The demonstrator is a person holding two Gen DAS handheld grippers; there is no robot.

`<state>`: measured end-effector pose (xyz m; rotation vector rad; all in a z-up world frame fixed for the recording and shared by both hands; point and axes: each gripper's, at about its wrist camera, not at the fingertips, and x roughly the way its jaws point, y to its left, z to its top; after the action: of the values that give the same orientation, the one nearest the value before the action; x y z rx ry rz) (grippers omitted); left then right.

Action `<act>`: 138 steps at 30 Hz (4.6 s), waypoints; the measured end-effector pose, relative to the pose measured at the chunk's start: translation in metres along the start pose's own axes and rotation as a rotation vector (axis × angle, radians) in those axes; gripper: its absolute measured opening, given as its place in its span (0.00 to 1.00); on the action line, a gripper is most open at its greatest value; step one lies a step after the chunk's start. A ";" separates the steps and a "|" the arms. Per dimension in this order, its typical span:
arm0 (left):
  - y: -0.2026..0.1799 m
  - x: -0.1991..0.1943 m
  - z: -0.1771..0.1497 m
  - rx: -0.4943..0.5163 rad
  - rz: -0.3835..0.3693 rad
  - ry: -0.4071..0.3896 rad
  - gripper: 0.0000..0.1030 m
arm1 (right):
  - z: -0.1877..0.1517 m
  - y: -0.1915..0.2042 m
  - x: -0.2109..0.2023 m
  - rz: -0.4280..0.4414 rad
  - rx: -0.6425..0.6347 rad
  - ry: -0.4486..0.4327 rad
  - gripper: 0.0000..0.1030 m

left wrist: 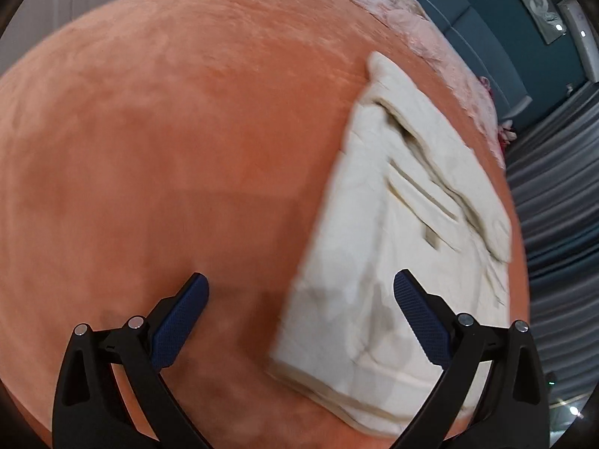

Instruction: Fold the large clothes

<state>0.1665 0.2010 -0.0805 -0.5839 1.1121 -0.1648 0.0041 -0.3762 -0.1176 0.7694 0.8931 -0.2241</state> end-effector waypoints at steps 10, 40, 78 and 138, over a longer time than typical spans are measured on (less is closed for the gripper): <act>-0.033 0.005 -0.015 0.008 -0.034 0.070 0.15 | 0.007 0.027 0.019 0.048 0.076 0.031 0.08; -0.069 -0.229 -0.065 0.312 -0.106 -0.125 0.06 | -0.036 0.094 -0.210 0.189 -0.303 -0.149 0.05; -0.088 0.019 0.074 0.212 0.094 -0.039 0.75 | 0.090 0.110 -0.006 -0.040 -0.230 -0.216 0.67; -0.113 0.044 0.093 0.279 0.280 -0.211 0.41 | 0.102 0.124 0.027 -0.172 -0.143 -0.432 0.23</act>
<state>0.2862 0.1216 -0.0275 -0.1882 0.9338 -0.0136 0.1429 -0.3536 -0.0362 0.4842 0.5563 -0.4551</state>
